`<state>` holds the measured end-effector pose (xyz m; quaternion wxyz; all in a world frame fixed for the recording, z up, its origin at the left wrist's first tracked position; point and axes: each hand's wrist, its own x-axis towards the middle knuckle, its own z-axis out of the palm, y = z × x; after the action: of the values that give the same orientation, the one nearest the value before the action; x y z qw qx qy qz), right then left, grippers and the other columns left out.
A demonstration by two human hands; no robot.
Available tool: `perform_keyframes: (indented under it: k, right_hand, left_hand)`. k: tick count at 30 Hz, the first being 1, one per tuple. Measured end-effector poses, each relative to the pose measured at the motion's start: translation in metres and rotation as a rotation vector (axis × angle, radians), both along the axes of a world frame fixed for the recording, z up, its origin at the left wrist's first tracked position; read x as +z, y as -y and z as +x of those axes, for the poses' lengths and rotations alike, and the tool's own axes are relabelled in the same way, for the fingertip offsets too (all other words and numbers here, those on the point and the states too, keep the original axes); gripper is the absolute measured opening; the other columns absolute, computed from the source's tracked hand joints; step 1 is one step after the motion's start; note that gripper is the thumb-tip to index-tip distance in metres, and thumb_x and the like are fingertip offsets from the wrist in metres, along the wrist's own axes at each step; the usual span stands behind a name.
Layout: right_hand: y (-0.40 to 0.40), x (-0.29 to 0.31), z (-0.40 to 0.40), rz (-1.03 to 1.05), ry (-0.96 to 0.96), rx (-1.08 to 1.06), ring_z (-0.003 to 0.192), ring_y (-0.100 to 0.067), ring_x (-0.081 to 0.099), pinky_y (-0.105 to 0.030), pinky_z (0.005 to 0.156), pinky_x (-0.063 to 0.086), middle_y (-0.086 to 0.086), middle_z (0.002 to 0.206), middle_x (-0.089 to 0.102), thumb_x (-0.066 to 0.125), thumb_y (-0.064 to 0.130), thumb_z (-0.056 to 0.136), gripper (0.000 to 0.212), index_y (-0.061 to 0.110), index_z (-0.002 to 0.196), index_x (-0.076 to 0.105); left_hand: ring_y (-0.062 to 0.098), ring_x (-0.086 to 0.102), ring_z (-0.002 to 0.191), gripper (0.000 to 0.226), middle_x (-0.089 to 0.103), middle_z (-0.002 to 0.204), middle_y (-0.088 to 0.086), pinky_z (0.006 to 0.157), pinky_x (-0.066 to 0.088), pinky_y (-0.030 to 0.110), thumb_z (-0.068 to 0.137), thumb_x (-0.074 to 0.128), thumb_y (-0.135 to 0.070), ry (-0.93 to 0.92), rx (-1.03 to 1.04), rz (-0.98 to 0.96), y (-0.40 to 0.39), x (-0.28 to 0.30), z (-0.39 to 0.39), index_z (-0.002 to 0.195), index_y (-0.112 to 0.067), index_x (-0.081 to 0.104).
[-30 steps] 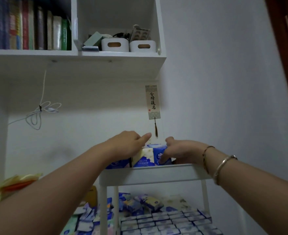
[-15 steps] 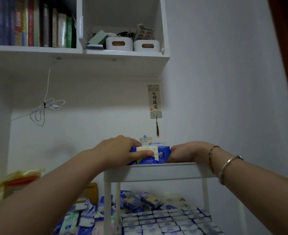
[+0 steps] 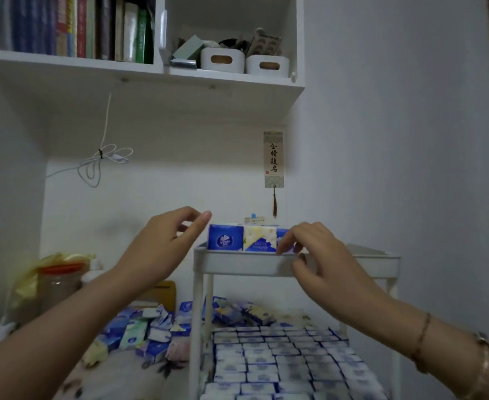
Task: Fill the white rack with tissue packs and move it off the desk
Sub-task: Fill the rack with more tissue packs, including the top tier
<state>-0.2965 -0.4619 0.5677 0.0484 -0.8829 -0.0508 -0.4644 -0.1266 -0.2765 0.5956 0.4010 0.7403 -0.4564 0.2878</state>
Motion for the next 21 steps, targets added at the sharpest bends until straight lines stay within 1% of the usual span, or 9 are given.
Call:
perform_keyframes:
  k: [3, 5, 9, 11, 14, 16, 17, 19, 21]
  right_hand:
    - [-0.008, -0.025, -0.002, -0.083, -0.112, 0.028, 0.093, -0.004, 0.045, -0.019, 0.082, 0.038, 0.016, 0.091, 0.05, 0.037, 0.02, 0.083, 0.022, 0.028, 0.094, 0.055]
    - [-0.01, -0.045, 0.007, -0.149, -0.2, 0.017, 0.093, -0.004, 0.045, -0.021, 0.083, 0.039, 0.016, 0.092, 0.05, 0.031, 0.028, 0.083, 0.027, 0.029, 0.097, 0.054]
    - [-0.001, -0.082, 0.042, -0.156, -0.314, 0.01, 0.092, -0.005, 0.045, -0.025, 0.083, 0.04, 0.015, 0.093, 0.05, 0.027, 0.03, 0.082, 0.03, 0.03, 0.097, 0.054]
    - [0.007, -0.098, 0.065, -0.1, -0.364, 0.0, 0.091, -0.003, 0.044, -0.026, 0.082, 0.041, 0.014, 0.092, 0.052, 0.03, 0.029, 0.083, 0.028, 0.03, 0.096, 0.055]
    - [0.022, -0.117, 0.108, 0.013, -0.39, -0.009, 0.09, -0.005, 0.046, -0.03, 0.081, 0.044, 0.01, 0.091, 0.055, 0.044, 0.018, 0.084, 0.02, 0.027, 0.093, 0.059]
    - [0.032, -0.126, 0.143, 0.044, -0.438, -0.034, 0.092, -0.011, 0.046, -0.026, 0.081, 0.04, 0.007, 0.094, 0.052, 0.048, 0.008, 0.087, 0.021, 0.023, 0.095, 0.059]
    - [0.035, -0.126, 0.157, 0.062, -0.478, -0.054, 0.093, -0.013, 0.044, -0.024, 0.077, 0.036, 0.006, 0.094, 0.048, 0.047, 0.004, 0.088, 0.021, 0.022, 0.094, 0.057]
    - [0.04, -0.131, 0.189, 0.152, -0.519, -0.068, 0.088, -0.014, 0.042, -0.018, 0.067, 0.031, 0.007, 0.088, 0.044, 0.045, -0.001, 0.089, 0.027, 0.025, 0.082, 0.05]
    - [0.049, -0.136, 0.222, 0.251, -0.516, -0.077, 0.084, -0.014, 0.046, -0.015, 0.065, 0.034, 0.005, 0.086, 0.048, 0.047, -0.001, 0.09, 0.029, 0.026, 0.076, 0.048]
  left_hand:
    - [0.008, 0.059, 0.095, 0.042, 0.063, 0.101, -0.012, 0.076, 0.046, 0.03, 0.091, 0.038, -0.055, -0.064, 0.051, -0.035, -0.017, -0.022, 0.014, 0.104, -0.025, 0.065]
    - [0.009, 0.06, 0.091, 0.033, 0.063, 0.102, -0.01, 0.075, 0.048, 0.03, 0.095, 0.043, -0.046, -0.105, 0.089, -0.022, -0.024, -0.039, 0.025, 0.102, -0.023, 0.066]
    - [0.006, 0.064, 0.081, 0.022, 0.065, 0.097, -0.011, 0.064, 0.048, 0.023, 0.097, 0.049, -0.032, -0.216, 0.08, -0.019, -0.022, -0.077, 0.053, 0.094, -0.02, 0.067]
    - [0.009, 0.064, 0.081, 0.017, 0.067, 0.091, -0.008, 0.068, 0.05, 0.027, 0.096, 0.051, -0.027, -0.263, 0.08, -0.02, -0.014, -0.1, 0.071, 0.089, -0.021, 0.066]
    - [0.014, 0.062, 0.085, 0.015, 0.065, 0.088, -0.005, 0.076, 0.05, 0.031, 0.094, 0.052, -0.02, -0.339, 0.13, 0.007, 0.0, -0.14, 0.106, 0.085, -0.022, 0.063]
    - [0.017, 0.062, 0.094, 0.014, 0.065, 0.102, -0.004, 0.083, 0.051, 0.035, 0.093, 0.051, -0.019, -0.415, 0.145, 0.018, 0.011, -0.17, 0.132, 0.095, -0.022, 0.064]
    - [0.019, 0.061, 0.099, 0.017, 0.064, 0.111, -0.004, 0.086, 0.05, 0.036, 0.092, 0.05, -0.018, -0.439, 0.157, 0.028, 0.017, -0.18, 0.142, 0.102, -0.022, 0.063]
    - [0.021, 0.054, 0.112, 0.029, 0.057, 0.127, 0.0, 0.094, 0.046, 0.036, 0.091, 0.05, -0.015, -0.453, 0.221, 0.081, 0.028, -0.197, 0.162, 0.119, -0.021, 0.058]
    - [0.023, 0.041, 0.128, 0.046, 0.044, 0.142, 0.001, 0.104, 0.038, 0.04, 0.09, 0.051, -0.013, -0.453, 0.281, 0.164, 0.037, -0.212, 0.176, 0.135, -0.022, 0.047]
